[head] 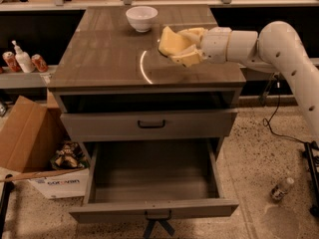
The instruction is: Pick sponge from middle drawer and place on counter
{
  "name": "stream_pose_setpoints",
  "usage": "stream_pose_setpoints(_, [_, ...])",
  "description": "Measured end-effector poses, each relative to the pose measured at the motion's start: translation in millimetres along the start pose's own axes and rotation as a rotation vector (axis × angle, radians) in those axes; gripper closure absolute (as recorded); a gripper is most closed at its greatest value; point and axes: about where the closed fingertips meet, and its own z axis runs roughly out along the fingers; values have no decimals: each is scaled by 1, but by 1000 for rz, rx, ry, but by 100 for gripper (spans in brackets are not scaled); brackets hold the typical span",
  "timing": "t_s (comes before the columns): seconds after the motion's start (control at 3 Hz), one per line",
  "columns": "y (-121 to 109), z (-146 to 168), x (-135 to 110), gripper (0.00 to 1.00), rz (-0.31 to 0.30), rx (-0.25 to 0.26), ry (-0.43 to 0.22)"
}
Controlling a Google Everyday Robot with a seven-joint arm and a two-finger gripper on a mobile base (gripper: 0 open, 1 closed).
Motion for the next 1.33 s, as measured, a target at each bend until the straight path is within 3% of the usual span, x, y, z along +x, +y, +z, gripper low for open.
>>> stream_pose_setpoints(0.67, [5, 13, 16, 0, -37, -30, 98])
stream_pose_setpoints(1.0, [9, 14, 20, 0, -71, -53, 131])
stream_pose_setpoints(1.33, [10, 5, 10, 0, -107, -62, 124])
